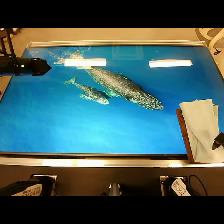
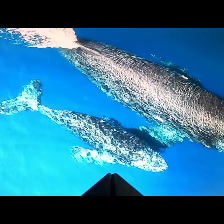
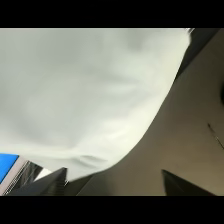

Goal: Fold the shirts.

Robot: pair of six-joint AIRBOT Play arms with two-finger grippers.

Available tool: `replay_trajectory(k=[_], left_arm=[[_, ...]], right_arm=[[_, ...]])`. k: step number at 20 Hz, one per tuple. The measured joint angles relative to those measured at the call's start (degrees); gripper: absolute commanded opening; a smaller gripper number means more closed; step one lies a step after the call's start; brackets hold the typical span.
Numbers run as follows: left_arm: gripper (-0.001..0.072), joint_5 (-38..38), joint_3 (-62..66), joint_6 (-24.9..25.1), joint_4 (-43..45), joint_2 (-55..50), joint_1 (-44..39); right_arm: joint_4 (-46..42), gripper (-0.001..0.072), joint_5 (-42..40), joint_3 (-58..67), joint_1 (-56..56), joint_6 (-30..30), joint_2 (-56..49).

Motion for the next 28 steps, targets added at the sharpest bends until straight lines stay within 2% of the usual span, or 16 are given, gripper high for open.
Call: replay_trajectory(k=[3,6,8,9,11,12,13,14,15,19,23,28], left_arm=[[0.0021,0.09,0.0,0.0,0.0,0.0,0.0],[0.0019,0.13,0.0,0.0,0.02,-0.15,-0.11],[0.0017,0.17,0.0,-0.02,1.92,-0.57,-0.83],[0.0017,0.2,0.0,-0.11,4.81,-0.94,-1.79],[0.0022,-0.07,0.0,-4.44,16.28,-2.49,-4.92],[0.0074,-0.7,0.0,-8.2,22.51,-3.48,-6.38],[0.0341,-1.6,0.0,-12.2,27.56,-4.59,-7.45],[0.0673,-2.93,0.02,-15.85,31.43,-5.9,-8.24],[0.072,-4.83,0.0,-18.49,33.62,-7.21,-8.83],[0.072,-13.27,-1.92,-23.54,36.63,-10.34,-10.32],[0.072,-13.35,-4.0,-25.07,37.53,-9.09,-11.13],[0.072,-13.11,-4.68,-25.59,37.83,-8.74,-11.28]], right_arm=[[-1.57,0.0697,-0.09,0.87,0.0,0.22,0.2],[-3.56,0.0672,-5.77,6.82,0.0,-3.3,0.26],[-1.95,0.0672,-14.8,12.66,0.11,-8.02,0.22],[1.25,0.0673,-20.63,16.2,0.42,-12.35,-0.13],[8.07,0.0675,-28.0,22.05,2.97,-21.62,-1.57],[10.58,0.0675,-29.7,24.59,5.73,-26.64,-2.69],[12.07,0.0675,-30.01,26.36,9.09,-30.51,-3.82],[12.68,0.0675,-29.27,27.71,13.35,-33.18,-5.2],[12.59,0.0701,-27.43,28.63,17.59,-33.97,-6.8],[11.04,0.0713,-17.22,30.45,31.41,-32.63,-14.03],[10.6,0.0701,-12.28,30.97,37.07,-31.82,-16.85],[9.88,0.0691,-10.84,31.12,38.86,-31.61,-17.68]])
